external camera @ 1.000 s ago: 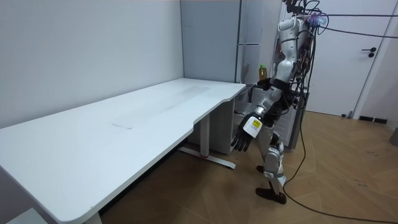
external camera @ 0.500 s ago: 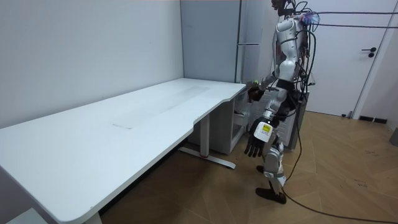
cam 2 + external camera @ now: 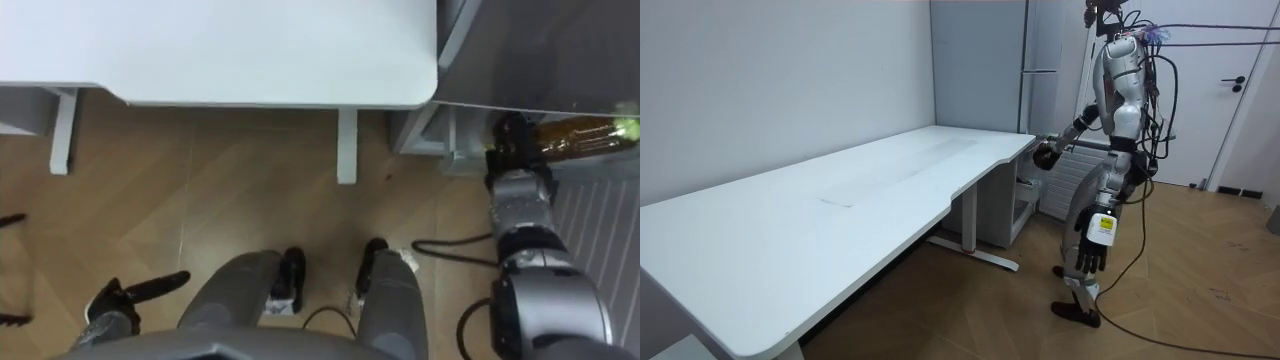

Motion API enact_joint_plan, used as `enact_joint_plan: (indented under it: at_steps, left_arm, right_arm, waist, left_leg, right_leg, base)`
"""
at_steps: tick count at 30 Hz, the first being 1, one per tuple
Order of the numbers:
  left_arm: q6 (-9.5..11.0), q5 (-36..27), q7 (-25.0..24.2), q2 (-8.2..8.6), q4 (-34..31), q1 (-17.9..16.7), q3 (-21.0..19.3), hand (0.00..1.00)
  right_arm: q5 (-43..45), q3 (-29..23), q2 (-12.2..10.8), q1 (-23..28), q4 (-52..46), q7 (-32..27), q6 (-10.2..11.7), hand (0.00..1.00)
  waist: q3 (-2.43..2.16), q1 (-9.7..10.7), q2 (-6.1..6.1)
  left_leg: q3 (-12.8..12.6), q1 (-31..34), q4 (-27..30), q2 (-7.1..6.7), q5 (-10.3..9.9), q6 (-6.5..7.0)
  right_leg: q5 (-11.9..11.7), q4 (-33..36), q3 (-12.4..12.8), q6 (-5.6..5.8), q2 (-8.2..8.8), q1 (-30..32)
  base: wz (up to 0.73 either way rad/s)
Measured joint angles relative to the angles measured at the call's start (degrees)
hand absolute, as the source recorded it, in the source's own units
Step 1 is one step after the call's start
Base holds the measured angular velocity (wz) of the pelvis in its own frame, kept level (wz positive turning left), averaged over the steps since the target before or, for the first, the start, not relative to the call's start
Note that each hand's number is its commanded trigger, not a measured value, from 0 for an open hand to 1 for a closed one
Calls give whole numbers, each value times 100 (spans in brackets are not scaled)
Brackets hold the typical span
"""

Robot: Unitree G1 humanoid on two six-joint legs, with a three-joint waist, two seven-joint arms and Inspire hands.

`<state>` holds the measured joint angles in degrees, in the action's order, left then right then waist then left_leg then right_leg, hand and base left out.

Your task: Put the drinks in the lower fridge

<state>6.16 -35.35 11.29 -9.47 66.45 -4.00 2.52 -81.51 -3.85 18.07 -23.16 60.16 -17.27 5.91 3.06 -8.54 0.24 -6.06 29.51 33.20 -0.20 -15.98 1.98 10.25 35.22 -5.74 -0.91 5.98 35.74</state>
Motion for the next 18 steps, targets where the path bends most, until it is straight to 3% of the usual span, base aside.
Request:
enact_joint_plan:
  at_steps: [5,15,16,17,18]
  left_arm:
    - [-88,-2,-117,-155,8,-27,300,0]
    - [-232,-15,-202,-152,-12,167,509,0]
    - [-255,-19,-201,-151,-17,171,574,0]
    - [-268,-50,-197,-150,-21,172,614,0]
    - [-276,-64,-187,-150,-20,172,640,0]
  right_arm:
    - [-331,-5,158,-402,274,309,-203,100]
    - [-425,-152,209,-859,479,492,-342,100]
    - [-428,-165,208,-898,479,497,-373,42]
    - [-428,-198,209,-927,480,497,-409,0]
    - [-428,-198,209,-934,480,497,-413,0]
  waist:
    - [25,23,-77]
    - [43,10,-175]
    - [43,14,-186]
    - [40,18,-195]
    - [40,18,-197]
  left_leg:
    - [26,314,141,-56,20,6]
    - [30,849,392,-50,-9,42]
    - [28,918,415,-52,-9,42]
    - [28,989,443,-54,-10,44]
    - [28,1015,448,-54,-10,45]
  right_leg:
    - [8,182,-40,-31,73,300]
    - [29,379,-32,-28,121,813]
    - [30,408,-29,-27,129,886]
    - [32,434,-36,-30,140,955]
    - [33,439,-40,-31,144,978]
  base:
    - [10]
    - [3]
    - [0]
    - [4]
    - [3]
